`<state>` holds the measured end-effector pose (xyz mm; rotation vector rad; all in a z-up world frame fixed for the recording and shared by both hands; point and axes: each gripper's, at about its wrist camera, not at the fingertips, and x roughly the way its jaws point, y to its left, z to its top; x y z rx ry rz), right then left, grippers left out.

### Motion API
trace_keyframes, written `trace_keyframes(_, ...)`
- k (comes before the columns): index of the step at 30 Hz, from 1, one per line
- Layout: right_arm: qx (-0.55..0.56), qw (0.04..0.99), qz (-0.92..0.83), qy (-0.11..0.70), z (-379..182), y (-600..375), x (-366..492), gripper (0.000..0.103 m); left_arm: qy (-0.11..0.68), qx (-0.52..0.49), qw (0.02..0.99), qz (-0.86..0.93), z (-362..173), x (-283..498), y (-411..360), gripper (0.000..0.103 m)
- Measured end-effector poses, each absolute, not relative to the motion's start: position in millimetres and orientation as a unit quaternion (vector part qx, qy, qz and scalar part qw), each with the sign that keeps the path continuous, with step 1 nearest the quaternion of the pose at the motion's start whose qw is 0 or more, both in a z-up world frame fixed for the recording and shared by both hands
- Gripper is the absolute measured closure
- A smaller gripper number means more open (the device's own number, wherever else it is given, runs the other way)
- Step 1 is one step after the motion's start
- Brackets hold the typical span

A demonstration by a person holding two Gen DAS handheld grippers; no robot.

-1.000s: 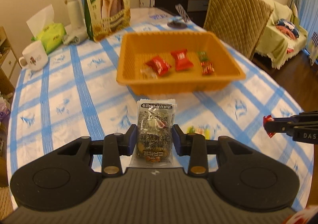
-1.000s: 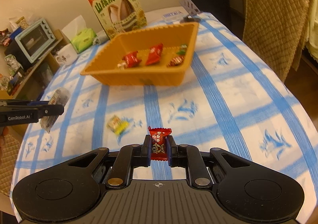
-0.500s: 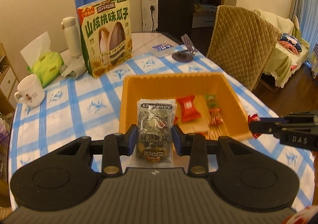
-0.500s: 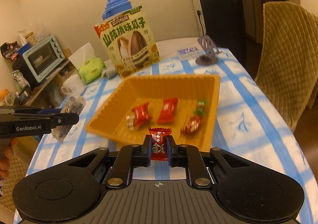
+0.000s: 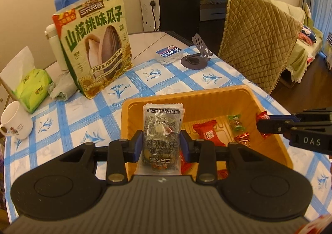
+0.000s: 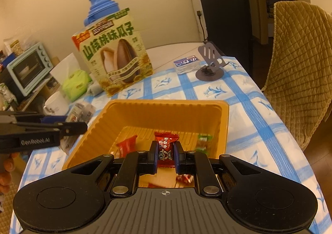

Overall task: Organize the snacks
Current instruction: 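Carry both snacks over the orange tray and open both tools to release them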

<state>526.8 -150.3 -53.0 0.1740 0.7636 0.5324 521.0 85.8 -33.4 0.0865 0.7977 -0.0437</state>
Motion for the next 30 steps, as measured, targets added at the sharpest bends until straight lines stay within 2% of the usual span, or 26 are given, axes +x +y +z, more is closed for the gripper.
trace_keyframes(20, 0.087, 0.886, 0.237, 0.389, -73, -142, 555, 0.087, 0.435, 0.051, 0.899, -0.015, -80, 572, 87, 0.068)
trace_keyframes(30, 0.087, 0.886, 0.237, 0.389, -75, -141, 555, 0.087, 0.421, 0.044, 0.905, -0.032, -71, 565, 87, 0.066)
